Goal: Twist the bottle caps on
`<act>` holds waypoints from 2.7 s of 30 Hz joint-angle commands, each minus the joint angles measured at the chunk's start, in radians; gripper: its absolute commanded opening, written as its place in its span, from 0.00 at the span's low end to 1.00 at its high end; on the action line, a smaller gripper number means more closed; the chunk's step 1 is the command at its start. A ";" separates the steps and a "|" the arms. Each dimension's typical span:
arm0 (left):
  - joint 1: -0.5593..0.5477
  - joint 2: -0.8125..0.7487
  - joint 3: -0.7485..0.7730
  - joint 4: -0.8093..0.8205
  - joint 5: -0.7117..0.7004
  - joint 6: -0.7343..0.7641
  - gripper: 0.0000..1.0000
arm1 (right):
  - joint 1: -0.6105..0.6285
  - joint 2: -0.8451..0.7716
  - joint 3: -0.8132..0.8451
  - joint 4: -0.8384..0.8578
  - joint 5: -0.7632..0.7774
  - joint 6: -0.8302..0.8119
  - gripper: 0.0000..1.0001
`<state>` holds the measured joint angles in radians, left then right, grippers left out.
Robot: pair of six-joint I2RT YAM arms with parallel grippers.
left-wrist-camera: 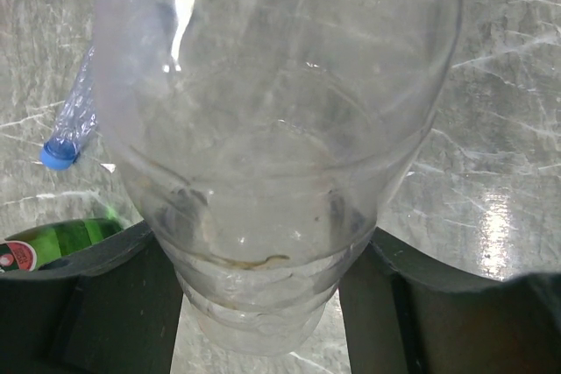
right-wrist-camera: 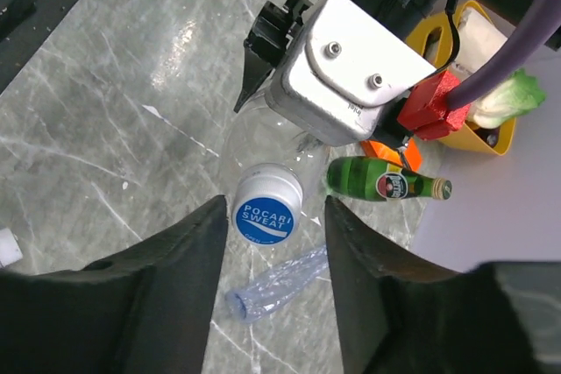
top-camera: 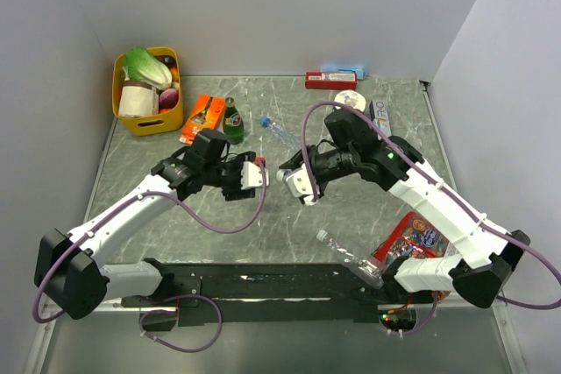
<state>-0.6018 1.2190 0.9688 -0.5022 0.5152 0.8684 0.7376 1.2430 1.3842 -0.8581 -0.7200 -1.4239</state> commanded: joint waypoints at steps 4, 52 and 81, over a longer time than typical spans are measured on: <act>0.004 -0.035 0.016 0.027 0.052 0.012 0.01 | 0.008 0.027 0.049 -0.001 -0.015 -0.012 0.40; 0.008 -0.058 -0.035 0.496 -0.020 -0.718 0.01 | -0.225 0.165 0.075 0.622 -0.093 1.433 0.79; 0.025 -0.136 -0.265 0.401 -0.208 -0.652 0.96 | -0.431 0.039 -0.151 0.536 0.134 1.050 0.16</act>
<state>-0.5873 1.1057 0.7074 -0.1150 0.3172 0.2306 0.3546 1.3262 1.2884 -0.3637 -0.6159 -0.3103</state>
